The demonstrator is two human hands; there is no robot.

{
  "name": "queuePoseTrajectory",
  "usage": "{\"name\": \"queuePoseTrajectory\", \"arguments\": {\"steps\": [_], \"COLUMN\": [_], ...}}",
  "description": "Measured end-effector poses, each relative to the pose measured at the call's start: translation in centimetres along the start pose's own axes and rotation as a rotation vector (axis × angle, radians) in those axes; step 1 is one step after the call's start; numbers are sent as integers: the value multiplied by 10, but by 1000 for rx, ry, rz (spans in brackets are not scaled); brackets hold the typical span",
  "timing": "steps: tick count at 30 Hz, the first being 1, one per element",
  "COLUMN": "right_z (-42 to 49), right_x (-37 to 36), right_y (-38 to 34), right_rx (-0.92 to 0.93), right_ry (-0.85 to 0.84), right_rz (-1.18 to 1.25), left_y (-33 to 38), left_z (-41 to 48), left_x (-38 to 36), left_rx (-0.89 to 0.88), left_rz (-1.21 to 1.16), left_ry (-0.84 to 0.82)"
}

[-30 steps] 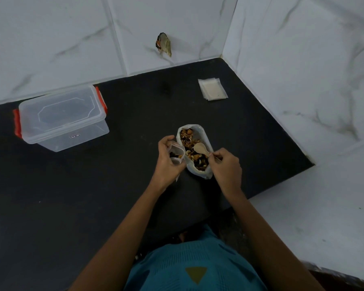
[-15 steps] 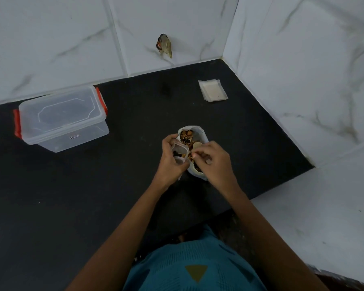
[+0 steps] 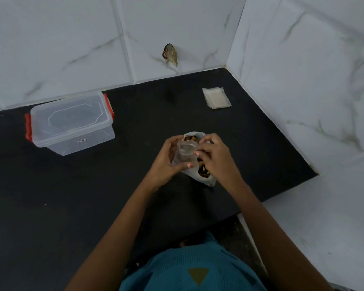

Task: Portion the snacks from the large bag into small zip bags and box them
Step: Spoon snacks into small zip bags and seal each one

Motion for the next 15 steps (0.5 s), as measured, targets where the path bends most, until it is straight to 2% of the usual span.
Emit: {"name": "queuePoseTrajectory", "arguments": {"steps": [3, 6, 11, 15], "right_z": [5, 10, 18, 19], "right_x": [11, 16, 16, 13], "right_y": [-1, -10, -23, -25], "right_rx": [53, 148, 240, 249], "right_ry": [27, -12, -72, -147], "right_rz": [55, 24, 12, -20], "left_y": [11, 27, 46, 57], "left_z": [1, 4, 6, 8], "left_x": [20, 30, 30, 44], "left_rx": [-28, -141, -377, -415], "left_rz": [1, 116, 578, 762], "left_ry": [29, 16, -53, 5]}}
Point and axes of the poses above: each hand's wrist, its own z-axis towards the middle knuckle, its own x-axis out of the back of the hand, y = z × x, the point moved 7 cm from there along z, towards the middle knuckle, and after that the axes turned 4 degrees about z, right-handed, at the moved point
